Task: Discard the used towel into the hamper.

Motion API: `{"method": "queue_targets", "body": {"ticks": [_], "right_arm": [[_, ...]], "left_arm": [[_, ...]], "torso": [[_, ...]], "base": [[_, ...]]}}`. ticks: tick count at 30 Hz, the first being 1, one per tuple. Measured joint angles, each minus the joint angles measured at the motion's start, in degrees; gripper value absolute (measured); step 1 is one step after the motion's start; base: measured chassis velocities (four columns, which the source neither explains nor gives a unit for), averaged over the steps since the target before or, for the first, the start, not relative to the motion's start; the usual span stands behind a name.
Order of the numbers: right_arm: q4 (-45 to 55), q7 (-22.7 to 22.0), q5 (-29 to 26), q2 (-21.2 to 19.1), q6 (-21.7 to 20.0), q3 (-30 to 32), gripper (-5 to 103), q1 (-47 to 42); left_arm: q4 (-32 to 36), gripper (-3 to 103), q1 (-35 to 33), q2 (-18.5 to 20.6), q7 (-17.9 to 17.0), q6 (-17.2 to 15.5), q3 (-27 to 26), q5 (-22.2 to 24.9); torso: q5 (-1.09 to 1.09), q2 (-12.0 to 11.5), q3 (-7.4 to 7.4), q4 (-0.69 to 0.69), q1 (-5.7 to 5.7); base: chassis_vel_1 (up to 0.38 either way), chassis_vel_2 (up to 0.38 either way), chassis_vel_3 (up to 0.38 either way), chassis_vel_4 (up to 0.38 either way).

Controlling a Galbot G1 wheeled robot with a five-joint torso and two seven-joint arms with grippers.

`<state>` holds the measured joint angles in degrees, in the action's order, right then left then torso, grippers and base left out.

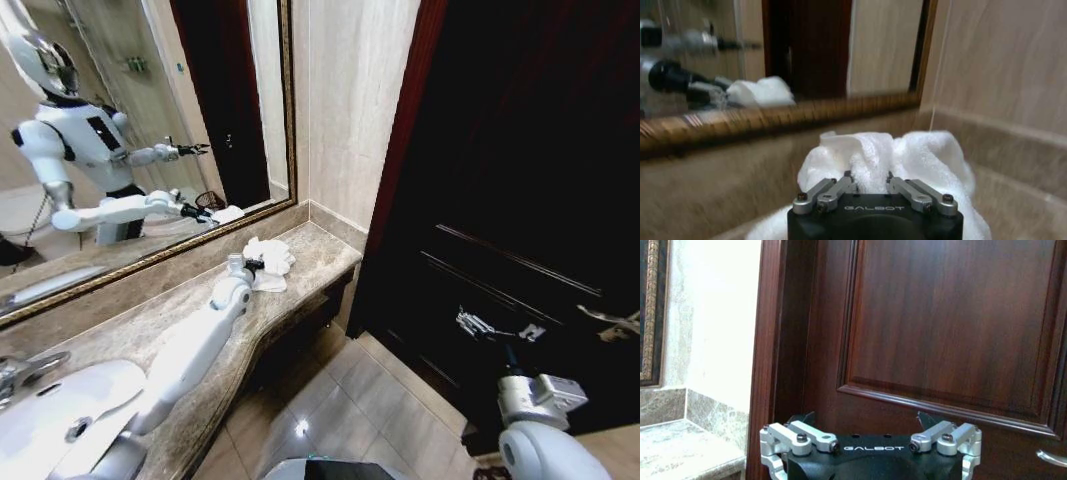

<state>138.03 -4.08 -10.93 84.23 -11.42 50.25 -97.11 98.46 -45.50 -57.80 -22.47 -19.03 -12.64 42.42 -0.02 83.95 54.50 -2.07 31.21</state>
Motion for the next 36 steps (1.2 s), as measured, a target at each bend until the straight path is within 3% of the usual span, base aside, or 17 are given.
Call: {"method": "queue_targets", "body": {"ticks": [1, 4, 6, 8, 16, 30, 33, 36], "right_arm": [[0.0, 0.0, 0.0, 0.0, 0.0, 0.0, 100, 0.0], [0.44, -0.21, -0.59, -0.21, -0.01, -0.1, 100, 0.24], [0.54, -0.23, -0.83, -0.37, -0.07, -0.1, 100, 0.39], [0.72, -0.22, -1.54, -0.9, -0.34, -0.1, 100, 1.09], [1.84, 0.6, -2.41, -1.05, -1.26, -0.24, 100, 0.9], [4.31, 1.03, -4.31, -2.41, -2.63, 0.23, 100, -0.87], [4.73, 1.0, -4.69, -2.67, -2.5, 0.39, 100, -1.4], [5.01, 0.94, -4.76, -2.71, -2.43, 0.25, 100, -1.46]], "left_arm": [[0.0, 15, 0.0, 0.0, 0.0, 0.0, 0.0, 0.0], [11.26, 15, -7.42, 2.21, 0.75, -0.06, -6.44, -1.11], [13.81, 15, -9.32, 2.63, 0.99, -0.24, -8.22, -1.44], [21.31, 15, -15.78, 3.37, 1.73, -0.64, -13.36, -2.36], [36.57, 15, -28.65, 2.12, 1.78, -0.64, -21.03, -5.51], [43.55, 15, -38.19, -4.03, 1.99, 0.02, -22.12, -10.92], [44.11, 15, -40.06, -5.32, 2.15, 0.45, -22.2, -12.55], [44.34, 15, -41.62, -6.42, 2.37, 0.99, -22.27, -13.94]], "torso": [[0.0, 0.0, 0.0, 0.0, 0.0], [0.0, 0.0, -0.01, 0.02, -0.01], [0.01, 0.0, -0.01, 0.0, -0.01], [0.01, 0.0, -0.02, -0.02, -0.02], [0.04, 0.01, -0.02, 0.04, -0.02], [0.04, 0.0, 0.0, 0.0, 0.01], [0.04, 0.01, -0.01, 0.05, 0.0], [0.02, 0.0, 0.0, 0.0, 0.0]], "base": [[0.0, 0.0, 0.0, 0.0], [0.0, 0.0, 0.0, 0.0], [0.0, 0.0, 0.0, 0.0], [0.0, 0.0, 0.0, 0.0], [0.0, 0.0, 0.0, 0.0], [0.017, -0.018, -0.025, 0.023], [0.096, -0.133, -0.166, 0.161], [0.177, -0.158, -0.184, 0.159]]}}
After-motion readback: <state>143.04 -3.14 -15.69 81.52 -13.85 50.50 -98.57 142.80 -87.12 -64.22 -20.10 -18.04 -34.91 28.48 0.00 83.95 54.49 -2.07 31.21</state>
